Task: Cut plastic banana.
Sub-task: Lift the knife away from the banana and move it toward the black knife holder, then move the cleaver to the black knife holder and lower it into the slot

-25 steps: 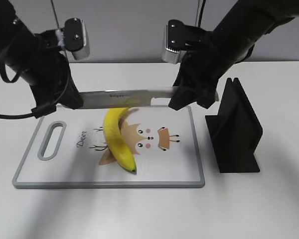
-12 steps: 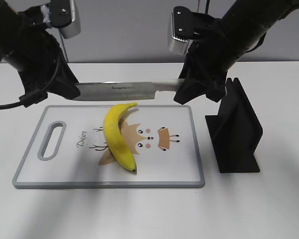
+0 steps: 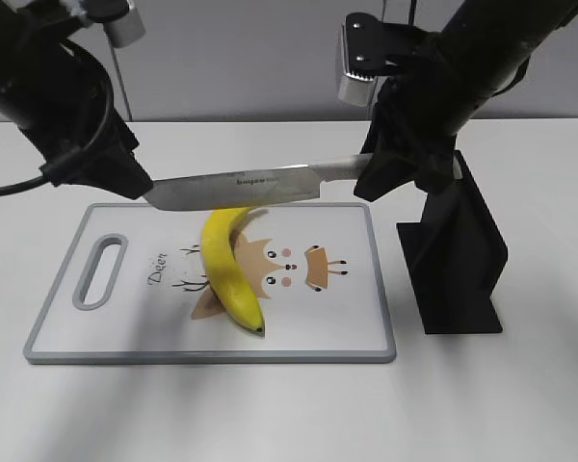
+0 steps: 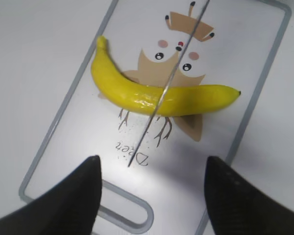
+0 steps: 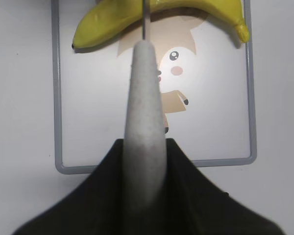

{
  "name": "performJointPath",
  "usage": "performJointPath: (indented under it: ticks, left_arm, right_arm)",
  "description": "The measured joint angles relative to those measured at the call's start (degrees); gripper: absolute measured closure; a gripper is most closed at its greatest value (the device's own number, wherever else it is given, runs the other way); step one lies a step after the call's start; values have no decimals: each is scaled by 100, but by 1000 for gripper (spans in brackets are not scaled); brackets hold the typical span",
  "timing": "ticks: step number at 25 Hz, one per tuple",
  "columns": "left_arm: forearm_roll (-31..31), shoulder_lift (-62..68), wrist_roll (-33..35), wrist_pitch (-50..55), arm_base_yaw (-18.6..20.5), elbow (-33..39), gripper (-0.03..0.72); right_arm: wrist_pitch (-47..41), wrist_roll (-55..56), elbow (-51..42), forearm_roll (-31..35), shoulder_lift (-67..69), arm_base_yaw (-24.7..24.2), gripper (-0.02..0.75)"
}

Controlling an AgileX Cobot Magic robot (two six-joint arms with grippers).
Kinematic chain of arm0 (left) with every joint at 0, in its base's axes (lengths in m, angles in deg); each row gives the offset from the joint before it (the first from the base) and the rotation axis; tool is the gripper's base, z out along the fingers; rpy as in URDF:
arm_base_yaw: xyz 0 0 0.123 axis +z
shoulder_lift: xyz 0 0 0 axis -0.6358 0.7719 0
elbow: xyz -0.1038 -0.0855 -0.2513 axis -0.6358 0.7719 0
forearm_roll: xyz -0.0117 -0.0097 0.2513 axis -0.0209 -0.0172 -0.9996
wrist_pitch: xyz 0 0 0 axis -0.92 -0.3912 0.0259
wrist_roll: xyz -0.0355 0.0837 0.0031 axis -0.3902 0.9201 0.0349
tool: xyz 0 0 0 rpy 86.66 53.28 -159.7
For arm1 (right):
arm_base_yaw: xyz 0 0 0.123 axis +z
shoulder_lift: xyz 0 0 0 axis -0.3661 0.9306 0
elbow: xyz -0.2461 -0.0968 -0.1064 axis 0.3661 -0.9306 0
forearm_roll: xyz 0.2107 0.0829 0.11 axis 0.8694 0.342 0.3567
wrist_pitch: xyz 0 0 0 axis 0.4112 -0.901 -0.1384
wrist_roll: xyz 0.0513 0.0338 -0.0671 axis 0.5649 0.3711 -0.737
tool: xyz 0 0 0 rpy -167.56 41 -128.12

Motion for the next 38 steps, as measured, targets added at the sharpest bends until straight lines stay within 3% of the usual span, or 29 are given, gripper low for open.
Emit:
performJointPath:
  ticks: [8, 13, 18, 24, 29, 38]
  left_arm:
    - [-635, -441, -1331, 34, 91, -360, 50]
    - [-1012, -732, -2512, 147, 356, -736, 58]
    - [-1663, -1139, -3306, 442, 819, -769, 70]
    - [-1718, -1629, -3629, 790, 1505, -714, 92]
    - [-1615, -2377, -3667, 485, 1626, 5, 96]
    - [-1592, -4177, -4048, 238, 1626, 1671, 101]
  right_arm:
    - [-322, 74, 0, -198, -476, 0, 561]
    - [-374, 898, 0, -423, -482, 0, 561]
    - [-384, 2159, 0, -807, -523, 0, 561]
    - [-368, 3404, 0, -881, -928, 0, 561]
    - [-87, 4715, -256, -1066, -1437, 0, 561]
    - [1487, 6821, -1536, -1547, -2570, 0, 561]
